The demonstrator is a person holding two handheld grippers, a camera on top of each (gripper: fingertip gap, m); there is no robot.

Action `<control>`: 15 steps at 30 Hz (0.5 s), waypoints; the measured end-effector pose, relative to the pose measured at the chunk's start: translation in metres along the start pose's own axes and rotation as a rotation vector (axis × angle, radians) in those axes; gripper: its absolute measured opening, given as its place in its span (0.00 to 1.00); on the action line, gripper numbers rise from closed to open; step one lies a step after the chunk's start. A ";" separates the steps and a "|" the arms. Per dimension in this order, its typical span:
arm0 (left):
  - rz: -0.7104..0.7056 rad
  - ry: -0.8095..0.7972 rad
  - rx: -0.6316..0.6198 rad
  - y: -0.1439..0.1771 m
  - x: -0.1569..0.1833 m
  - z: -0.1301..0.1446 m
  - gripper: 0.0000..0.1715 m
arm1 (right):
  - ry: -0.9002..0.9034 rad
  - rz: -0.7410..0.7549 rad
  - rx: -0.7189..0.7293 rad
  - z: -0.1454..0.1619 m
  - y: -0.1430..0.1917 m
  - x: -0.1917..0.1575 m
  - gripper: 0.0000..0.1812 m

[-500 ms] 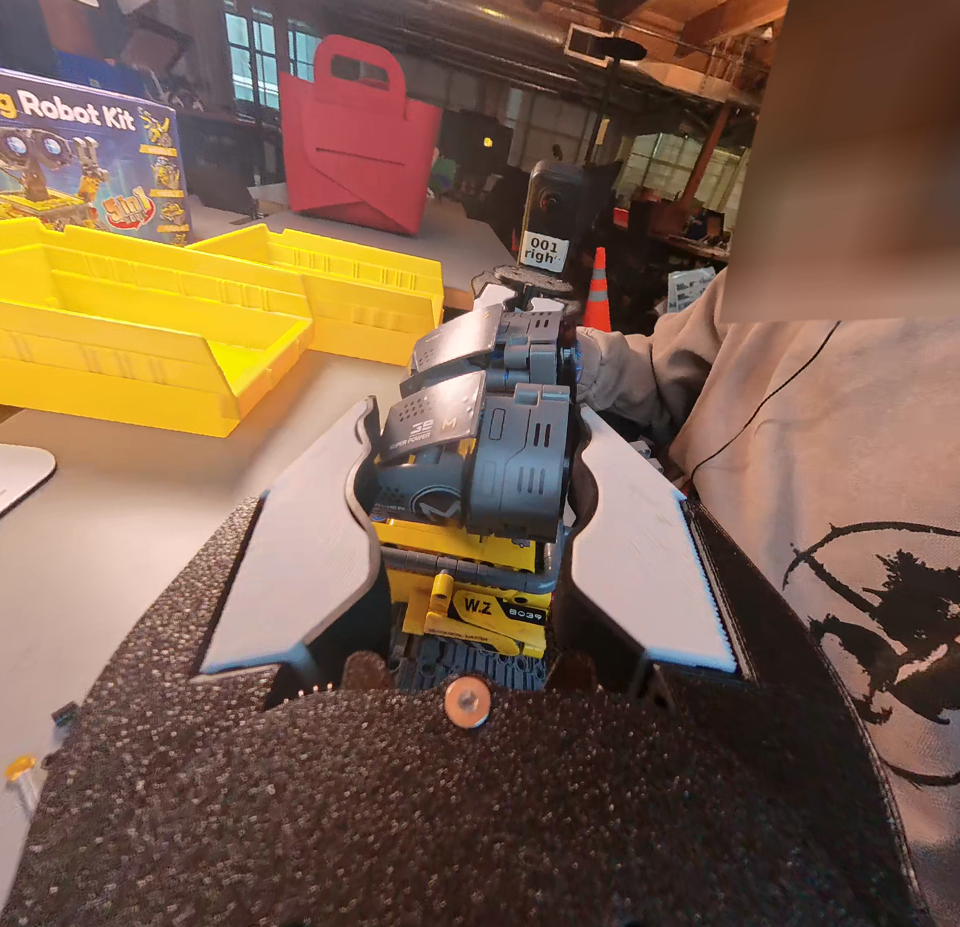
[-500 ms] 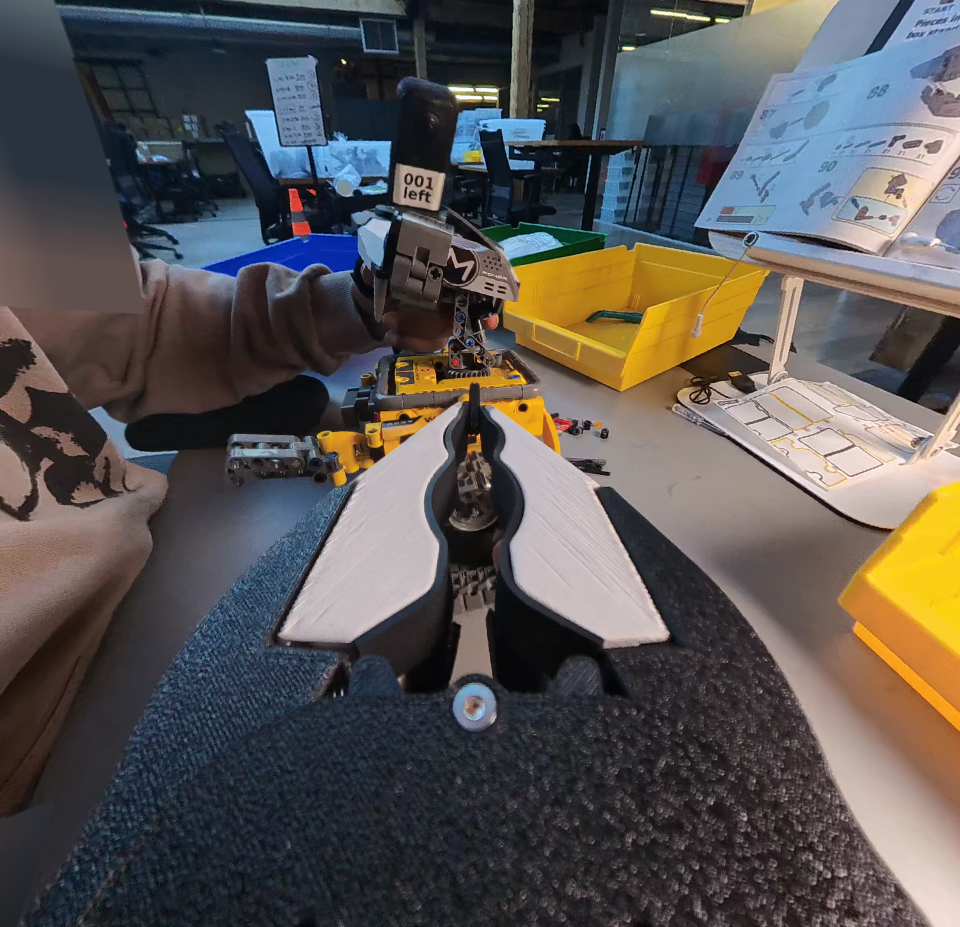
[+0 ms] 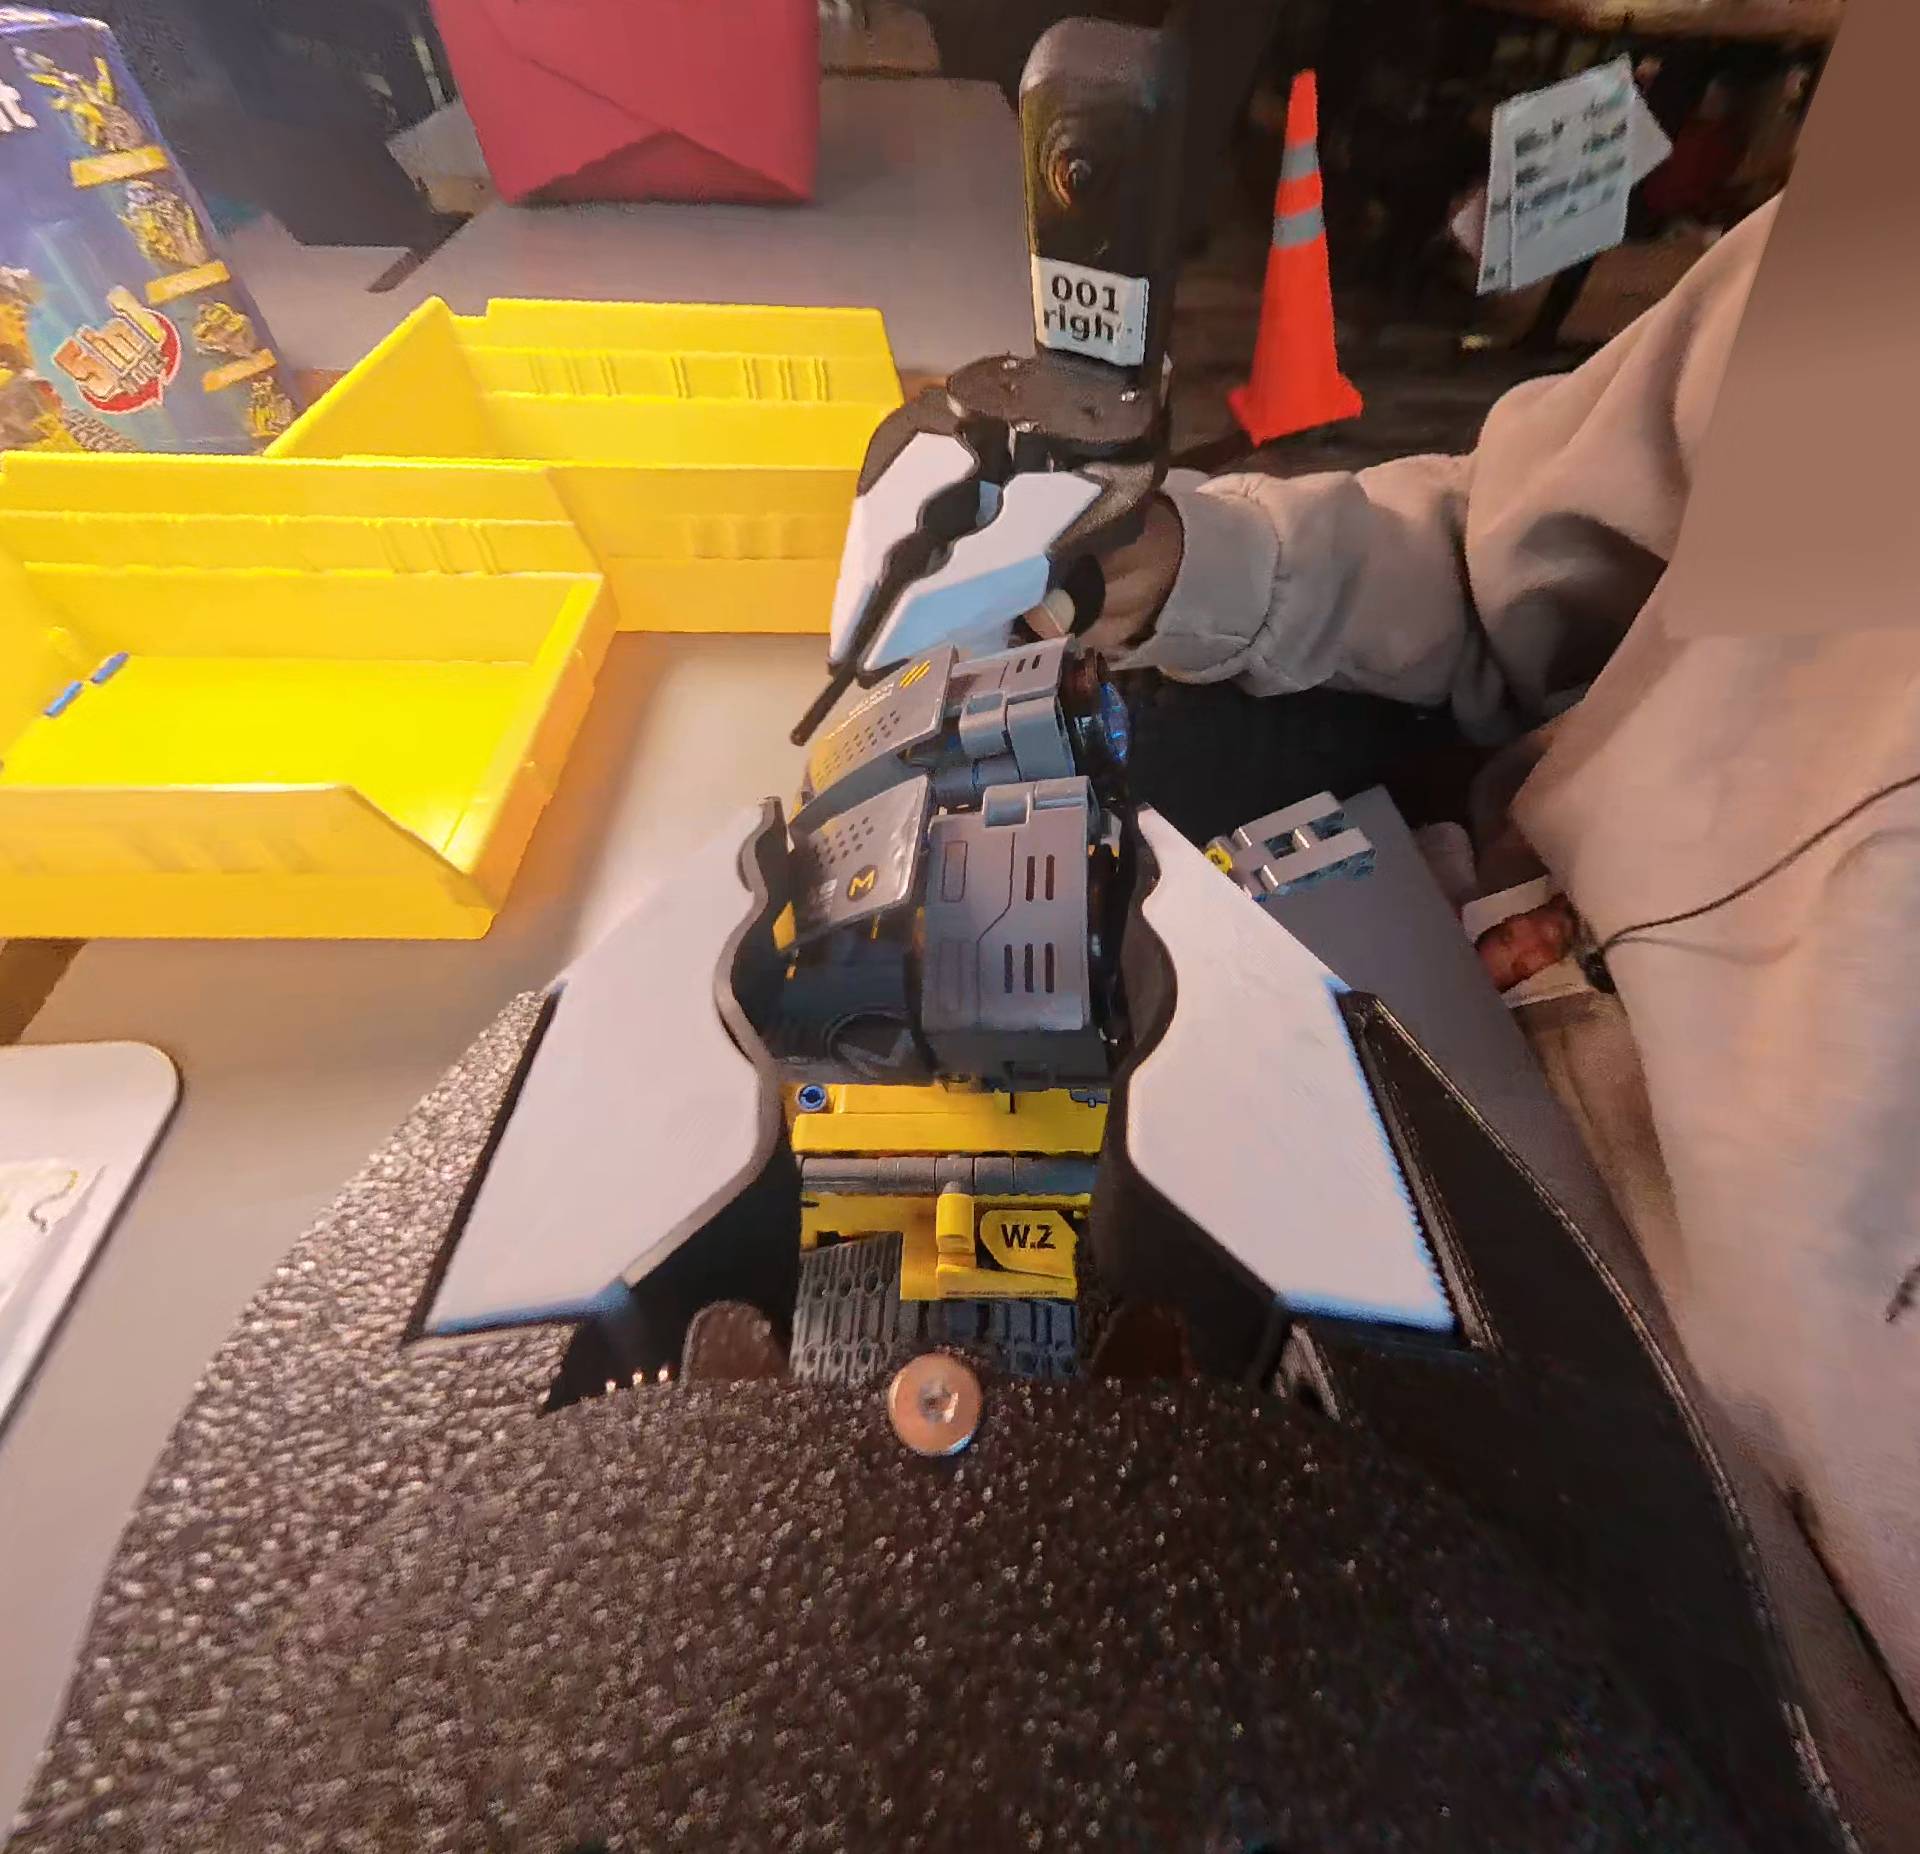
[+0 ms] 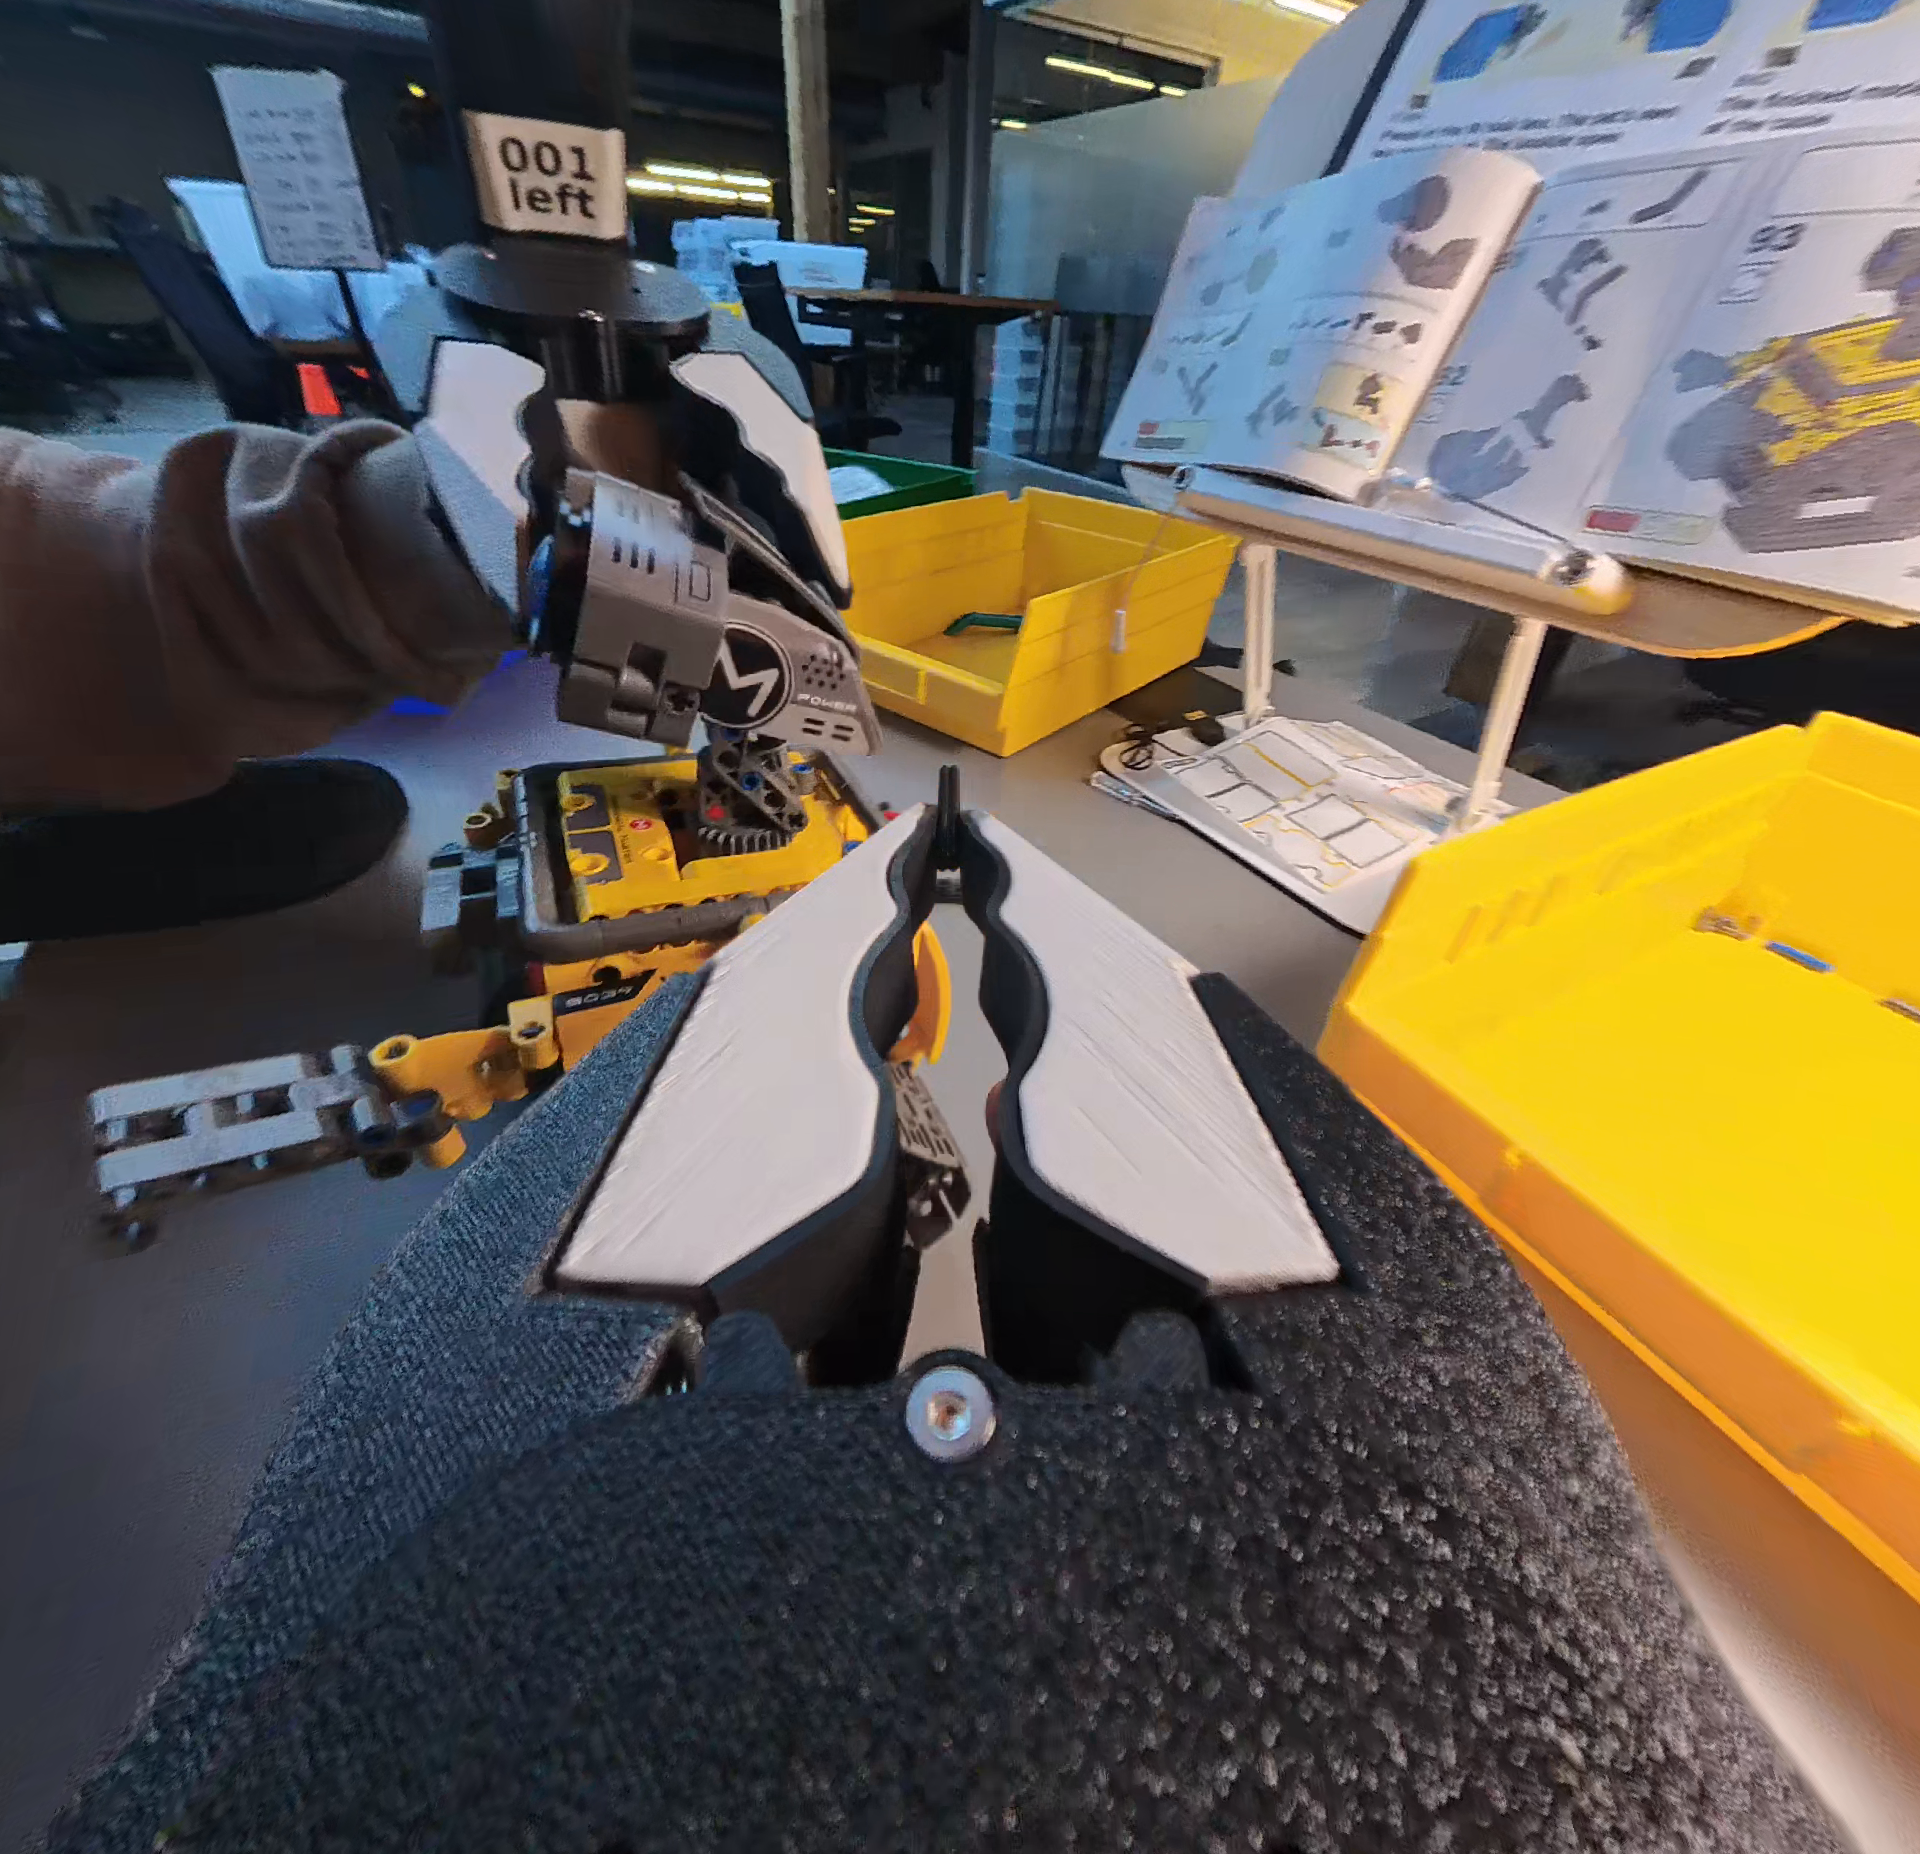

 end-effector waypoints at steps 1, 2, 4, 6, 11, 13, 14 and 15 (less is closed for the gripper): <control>-0.006 -0.022 -0.030 -0.009 -0.003 -0.006 0.34 | 0.002 0.036 0.005 -0.001 0.004 0.008 0.02; -0.014 -0.044 -0.057 -0.017 -0.006 -0.013 0.32 | -0.001 0.066 0.013 -0.003 0.009 0.015 0.02; -0.035 -0.071 -0.090 -0.033 -0.015 -0.026 0.28 | -0.008 0.118 0.038 -0.007 0.019 0.028 0.02; -0.052 -0.070 -0.076 -0.045 -0.023 -0.037 0.21 | -0.008 0.169 0.052 -0.008 0.027 0.038 0.02; -0.197 -0.097 -0.041 -0.021 -0.021 -0.039 0.00 | -0.018 0.207 0.060 -0.008 0.034 0.046 0.01; -0.229 -0.074 -0.088 -0.014 -0.014 -0.021 0.00 | -0.019 0.201 0.055 -0.007 0.031 0.047 0.02; -0.260 -0.070 -0.113 -0.012 -0.011 -0.015 0.00 | -0.020 0.196 0.047 -0.006 0.029 0.047 0.01; -0.274 -0.072 -0.136 -0.013 -0.007 -0.012 0.04 | -0.022 0.191 0.043 -0.005 0.028 0.048 0.02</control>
Point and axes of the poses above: each gripper's, where its closed fingertips meet, y back along the fingers, z out of its underside, x = y × z across the jaws, the point moved 7 cm from there along y, back along the fingers, and after that the axes turned 9 degrees about z, right-handed, at the moved point
